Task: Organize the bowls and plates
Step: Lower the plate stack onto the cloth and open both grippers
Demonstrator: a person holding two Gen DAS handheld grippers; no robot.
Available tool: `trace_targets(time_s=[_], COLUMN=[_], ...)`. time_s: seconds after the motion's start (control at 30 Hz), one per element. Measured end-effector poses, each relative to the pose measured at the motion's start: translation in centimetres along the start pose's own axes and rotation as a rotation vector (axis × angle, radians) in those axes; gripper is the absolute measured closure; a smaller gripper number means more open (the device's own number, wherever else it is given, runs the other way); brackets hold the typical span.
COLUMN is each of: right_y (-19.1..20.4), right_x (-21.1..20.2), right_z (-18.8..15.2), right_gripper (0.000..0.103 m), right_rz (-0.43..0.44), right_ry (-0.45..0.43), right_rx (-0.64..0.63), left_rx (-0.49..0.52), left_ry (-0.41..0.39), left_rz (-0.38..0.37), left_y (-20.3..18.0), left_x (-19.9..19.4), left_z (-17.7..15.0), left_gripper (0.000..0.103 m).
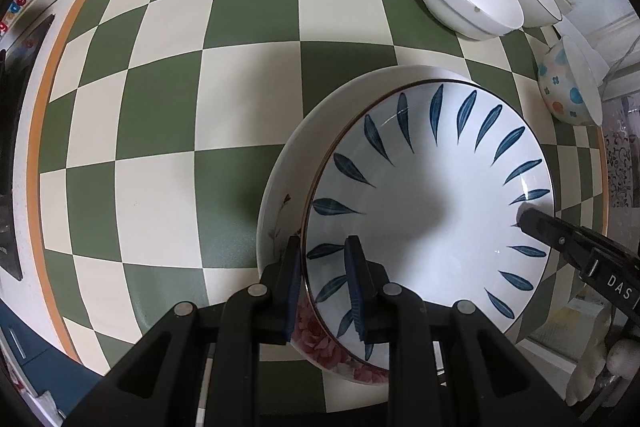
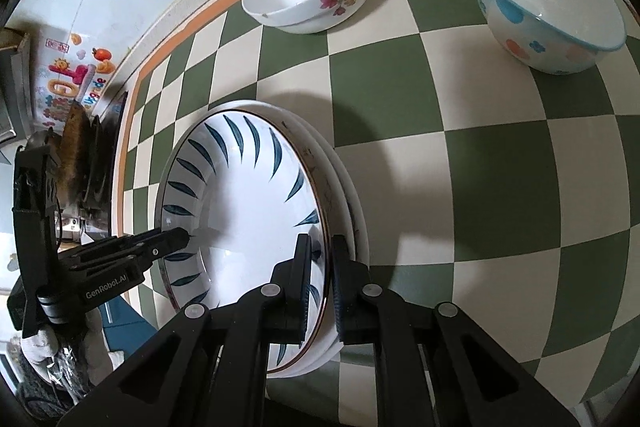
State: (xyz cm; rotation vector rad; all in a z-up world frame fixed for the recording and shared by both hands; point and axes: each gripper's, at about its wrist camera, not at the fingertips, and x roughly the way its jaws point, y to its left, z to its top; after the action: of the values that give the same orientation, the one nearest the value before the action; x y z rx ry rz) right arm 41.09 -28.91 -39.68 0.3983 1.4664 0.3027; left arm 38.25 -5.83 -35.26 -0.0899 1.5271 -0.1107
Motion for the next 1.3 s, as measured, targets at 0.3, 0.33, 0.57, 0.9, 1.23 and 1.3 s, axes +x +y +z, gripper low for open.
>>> trace_targets(time_s=[0.3, 0.33, 0.57, 0.9, 1.23, 1.3], right_y=[-0.5, -0.6, -0.6, 0.8, 4.2, 5.4], right_x=[0.2, 0.2, -0.1, -1.4, -5.6, -7.3], right_z=[0.1, 0.1, -0.2, -0.9, -3.8, -5.2], right_gripper=[0.09, 0.09, 0.09, 0.09, 0.088, 0.081], right_rz=[0.02, 0.023, 0.024, -0.068, -0.153, -0.157], right_ry=[0.042, 0.045, 0.053, 0.015, -0.084, -0.118], right_rx=[0.053, 0.053, 0.042, 0.016, -0.025, -0.038], left_rx=[-0.043, -0.049, -0.083, -0.089, -0.021, -0.002], left_ry=[0.001, 0.001, -0.009, -0.025, -0.157, -0.203], left_rz=[0.0, -0.001, 0.01, 0.013, 0.05, 0.056], left_y=[0.3, 0.5, 0.6, 0.4, -1.2, -1.7], left_x=[-0.2, -0.3, -0.8, -1.7, -6.8, -8.9], left_z=[0.2, 0.1, -0.5, -1.9, -4.9, -6.2], left_gripper=[0.084, 0.084, 0.084, 0.084, 0.083, 0.083])
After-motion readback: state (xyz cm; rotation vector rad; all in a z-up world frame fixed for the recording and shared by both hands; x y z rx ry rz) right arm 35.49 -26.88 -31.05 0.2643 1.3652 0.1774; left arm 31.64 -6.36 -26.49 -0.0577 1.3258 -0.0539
